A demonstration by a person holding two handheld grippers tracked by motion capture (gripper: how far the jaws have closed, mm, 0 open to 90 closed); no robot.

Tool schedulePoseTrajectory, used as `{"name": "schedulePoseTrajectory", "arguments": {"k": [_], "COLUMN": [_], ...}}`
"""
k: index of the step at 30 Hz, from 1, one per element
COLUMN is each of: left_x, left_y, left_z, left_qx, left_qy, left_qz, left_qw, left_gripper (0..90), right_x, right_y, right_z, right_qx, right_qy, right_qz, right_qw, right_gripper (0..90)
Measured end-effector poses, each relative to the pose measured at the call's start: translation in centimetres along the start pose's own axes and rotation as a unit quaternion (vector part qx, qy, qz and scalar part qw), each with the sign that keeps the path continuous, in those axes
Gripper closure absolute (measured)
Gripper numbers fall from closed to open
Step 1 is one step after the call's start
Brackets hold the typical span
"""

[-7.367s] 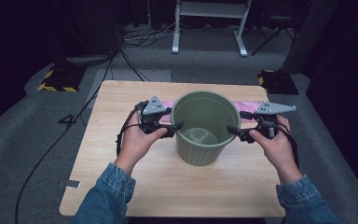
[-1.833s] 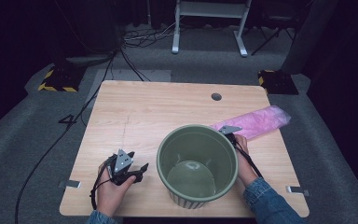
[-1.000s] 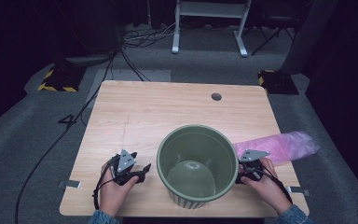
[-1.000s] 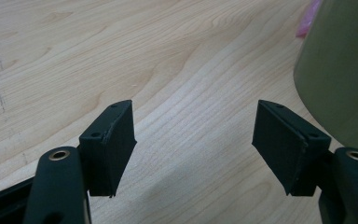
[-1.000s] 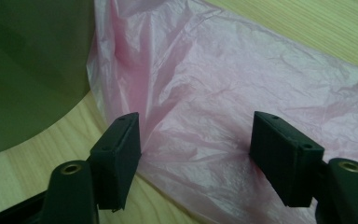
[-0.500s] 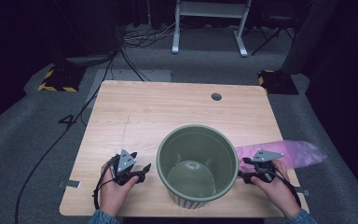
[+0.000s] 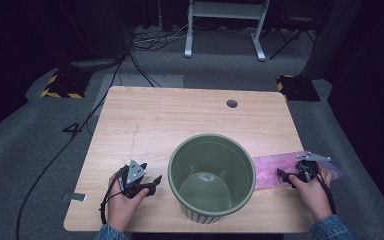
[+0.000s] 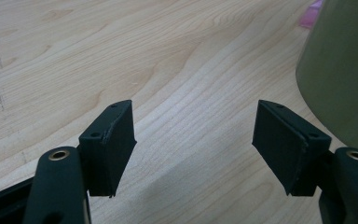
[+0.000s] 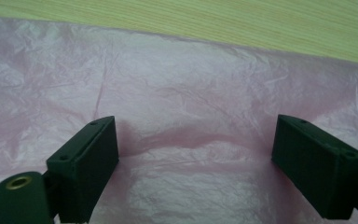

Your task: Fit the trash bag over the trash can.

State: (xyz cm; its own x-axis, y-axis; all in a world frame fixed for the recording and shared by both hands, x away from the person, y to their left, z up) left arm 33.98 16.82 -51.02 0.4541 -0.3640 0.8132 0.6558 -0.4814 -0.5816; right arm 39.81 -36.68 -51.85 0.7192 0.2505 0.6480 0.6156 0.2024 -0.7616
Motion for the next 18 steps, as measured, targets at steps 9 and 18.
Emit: {"name": "schedulePoseTrajectory", "arguments": {"k": [9,18], "left_x": [0.0,0.0], "left_y": [0.1,0.0], "left_z": [-0.1,0.0], "left_qx": [-0.002,-0.001], "left_qy": [0.001,0.001], "left_qz": [0.004,0.001], "left_qw": [1.0000,1.0000], "left_gripper": [29.5,29.5], "right_x": [0.7,1.2], "right_y": [0.2,0.6], "right_z": [1.5,2.0], "right_qx": [0.022,0.072], "right_qy": [-0.020,-0.019], "right_qz": [-0.021,-0.031], "right_qw": [0.9993,0.9968], "right_gripper": [52.4,88.3]}}
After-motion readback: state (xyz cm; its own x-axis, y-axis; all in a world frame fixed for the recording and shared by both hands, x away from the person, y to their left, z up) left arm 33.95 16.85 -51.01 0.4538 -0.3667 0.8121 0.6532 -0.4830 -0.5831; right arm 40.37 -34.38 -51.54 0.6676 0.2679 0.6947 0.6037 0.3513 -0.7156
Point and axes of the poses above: each handheld gripper's, and its own axes: y roughly forward along the jaws, x roughly out of its top, z roughly to its left, the point moved 3 cm from there along y, roughly forward along the jaws, and after that the axes turned 2 degrees about z, right-handed, at the moved point
